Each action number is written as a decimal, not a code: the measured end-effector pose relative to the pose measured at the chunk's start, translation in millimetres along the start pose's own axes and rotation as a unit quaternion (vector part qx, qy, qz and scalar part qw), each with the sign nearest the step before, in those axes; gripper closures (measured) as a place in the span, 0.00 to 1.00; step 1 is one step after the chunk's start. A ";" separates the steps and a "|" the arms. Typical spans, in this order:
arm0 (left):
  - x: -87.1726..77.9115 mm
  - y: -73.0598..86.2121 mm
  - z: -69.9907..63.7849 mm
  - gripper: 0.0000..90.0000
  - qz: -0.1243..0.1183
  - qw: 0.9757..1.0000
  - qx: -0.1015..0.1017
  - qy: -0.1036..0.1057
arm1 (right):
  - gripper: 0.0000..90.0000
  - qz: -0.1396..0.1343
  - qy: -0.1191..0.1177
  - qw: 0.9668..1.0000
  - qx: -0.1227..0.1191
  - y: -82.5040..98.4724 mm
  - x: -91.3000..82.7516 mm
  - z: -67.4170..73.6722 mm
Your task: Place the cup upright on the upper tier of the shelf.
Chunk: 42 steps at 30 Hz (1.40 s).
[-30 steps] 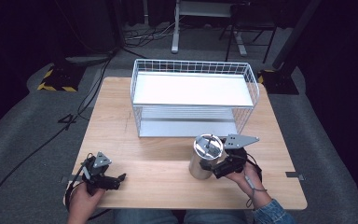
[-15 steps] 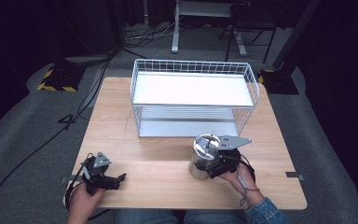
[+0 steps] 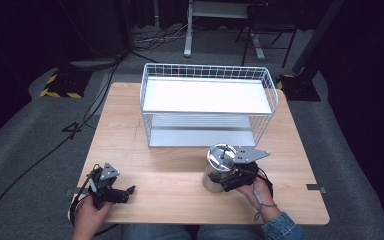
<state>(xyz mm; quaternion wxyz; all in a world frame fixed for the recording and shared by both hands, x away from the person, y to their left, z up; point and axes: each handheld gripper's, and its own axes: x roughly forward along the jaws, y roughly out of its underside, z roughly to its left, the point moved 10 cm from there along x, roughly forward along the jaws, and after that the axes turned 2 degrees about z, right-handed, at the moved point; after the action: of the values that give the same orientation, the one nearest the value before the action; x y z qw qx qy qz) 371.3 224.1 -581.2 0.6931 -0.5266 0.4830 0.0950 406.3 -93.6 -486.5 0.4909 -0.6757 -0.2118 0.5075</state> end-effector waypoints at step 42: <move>0.1 -0.1 0.0 0.01 -0.001 1.000 0.000 -0.001 | 0.04 0.016 0.017 1.000 0.000 -72.5 -36.5 -15.8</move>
<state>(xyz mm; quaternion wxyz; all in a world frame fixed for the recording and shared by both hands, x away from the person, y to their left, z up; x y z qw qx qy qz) 371.5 224.1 -581.3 0.6933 -0.5272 0.4821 0.0949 421.4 -98.2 -405.3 0.4862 -0.6872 -0.1925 0.5043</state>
